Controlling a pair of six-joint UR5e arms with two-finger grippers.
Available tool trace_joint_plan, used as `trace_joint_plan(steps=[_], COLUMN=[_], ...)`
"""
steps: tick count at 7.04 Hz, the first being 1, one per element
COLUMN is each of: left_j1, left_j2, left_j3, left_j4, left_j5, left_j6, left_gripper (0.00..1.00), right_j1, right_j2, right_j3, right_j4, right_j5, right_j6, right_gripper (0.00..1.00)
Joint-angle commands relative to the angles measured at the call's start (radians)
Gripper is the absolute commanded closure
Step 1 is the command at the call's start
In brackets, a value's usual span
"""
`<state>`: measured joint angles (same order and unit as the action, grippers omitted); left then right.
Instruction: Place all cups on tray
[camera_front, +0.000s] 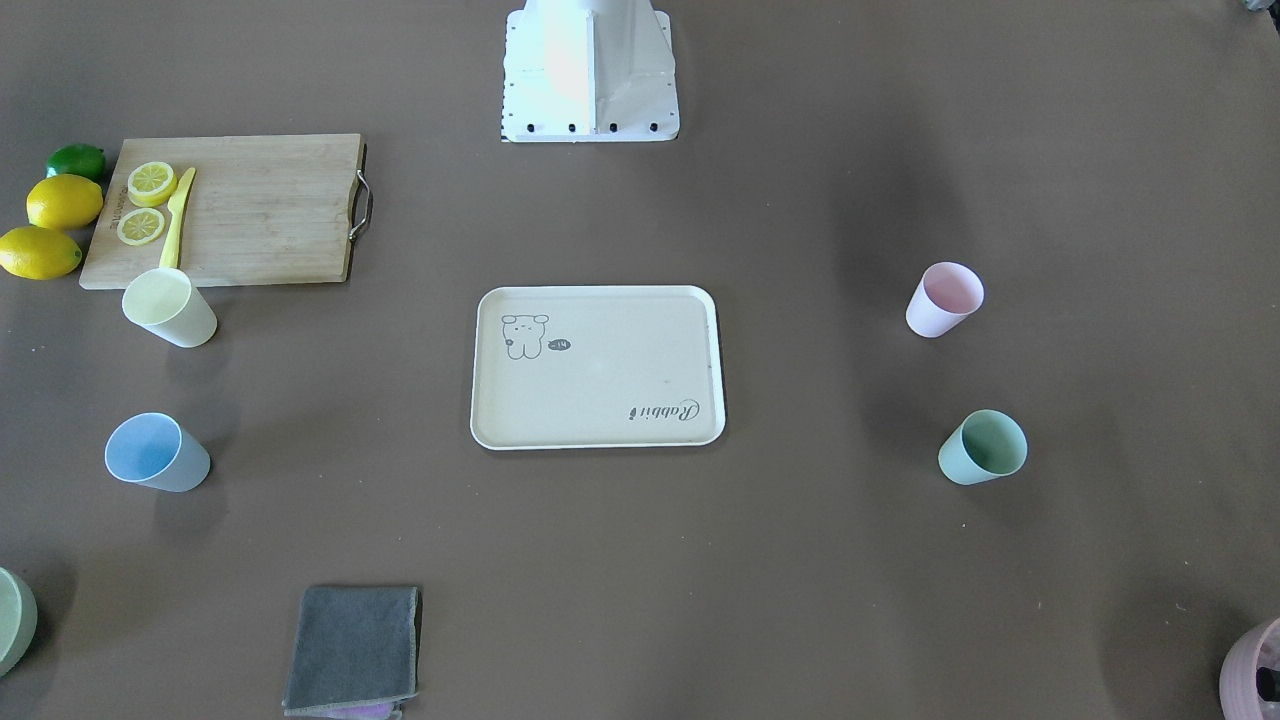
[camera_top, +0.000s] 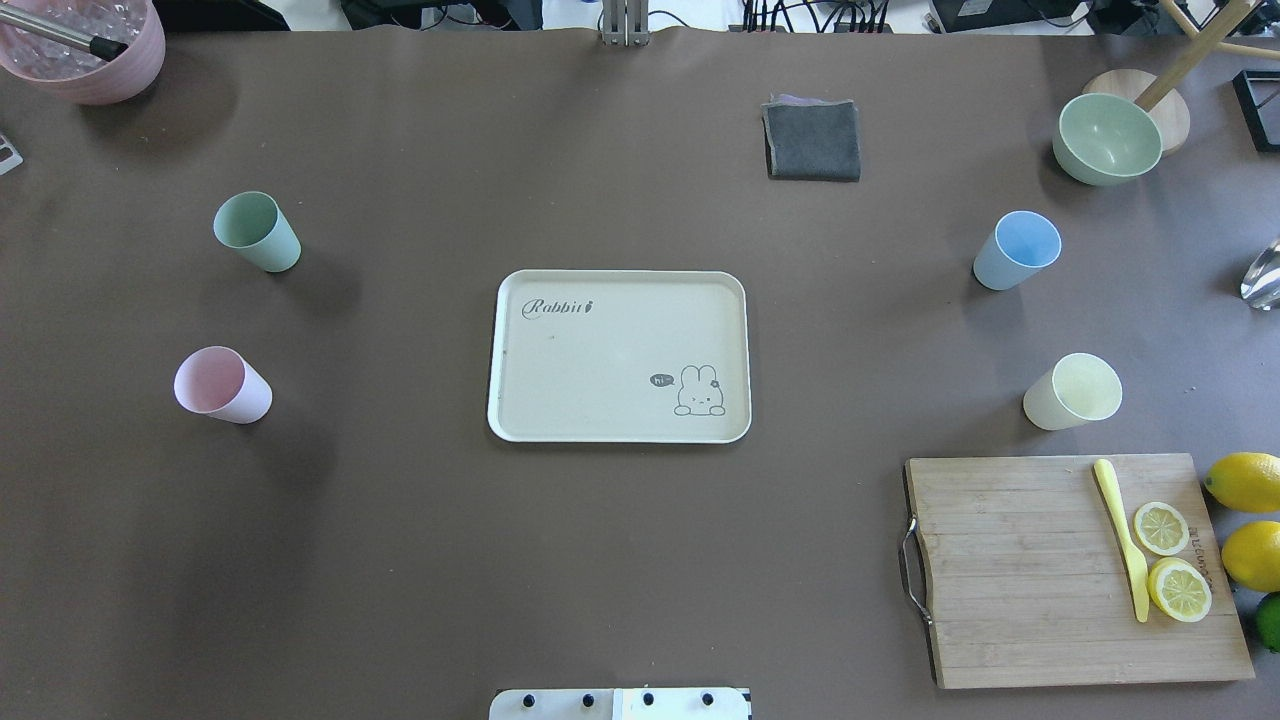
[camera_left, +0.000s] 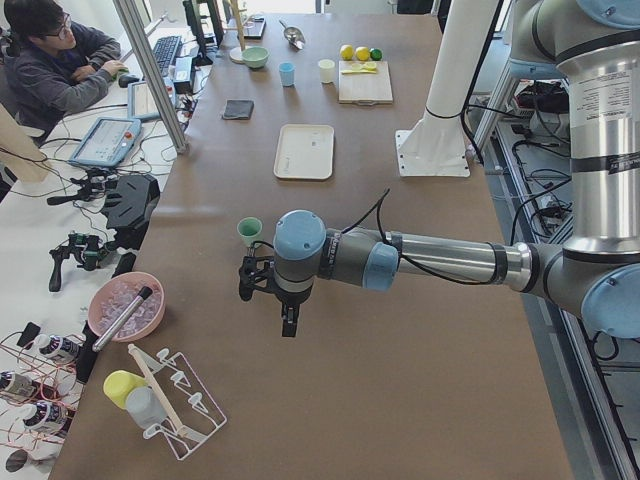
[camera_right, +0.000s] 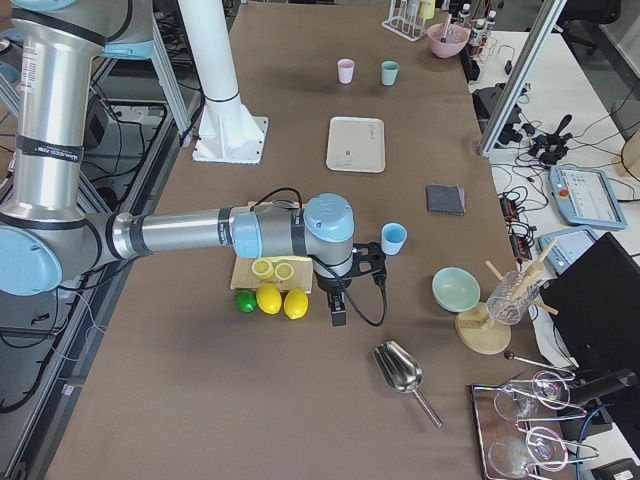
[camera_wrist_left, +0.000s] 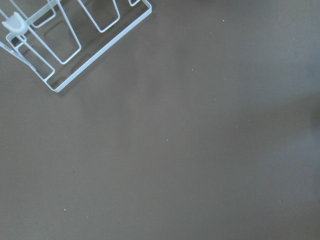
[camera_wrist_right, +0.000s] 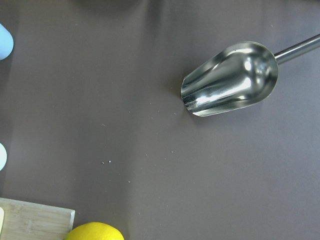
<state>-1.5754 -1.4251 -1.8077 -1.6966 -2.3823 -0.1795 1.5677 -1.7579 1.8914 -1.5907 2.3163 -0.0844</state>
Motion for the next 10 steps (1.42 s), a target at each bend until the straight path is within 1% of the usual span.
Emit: trace_joint_plan(steps=[1,3,5,6,7,8,9,10], left_j1=[0.000,0.000,0.003,-0.001,-0.002,-0.002,-0.005,-0.005], left_j2=[-0.002,0.024,0.009,0.006,0.008,0.012,-0.011,-0.035], left_j3=[0.007,-0.047,-0.042,-0.056,-0.062,-0.050,-0.015,0.011], left_j4=[0.005,0.000,-0.003,-0.014,-0.070,-0.160,-0.266,-0.299], left_j5=[0.000,0.002,0.009,0.009,0.009,0.009,0.037,0.061], left_j6=[-0.008,0.001,0.002,0.000,-0.005,-0.005,-0.006,-0.009], left_gripper=[0.02,0.02,0.02,0.02,0.02,0.02,0.02,0.02], right_j1=[0.000,0.000,0.000,0.000,0.000,0.000,0.000,0.000], right_j2=[0.000,0.000,0.002,0.003,0.005,0.011,0.014,0.002], right_j3=[0.000,0.000,0.001,0.002,0.006,0.011,0.026,0.026], right_j4=[0.000,0.000,0.000,0.000,0.002,0.002,0.018,0.126], right_j5=[0.000,0.000,0.000,0.000,0.003,0.003,0.002,0.003], right_j6=[0.000,0.000,0.000,0.000,0.000,0.002,-0.005,0.008], right_gripper=[0.00,0.00,0.00,0.00,0.00,0.00,0.00,0.00])
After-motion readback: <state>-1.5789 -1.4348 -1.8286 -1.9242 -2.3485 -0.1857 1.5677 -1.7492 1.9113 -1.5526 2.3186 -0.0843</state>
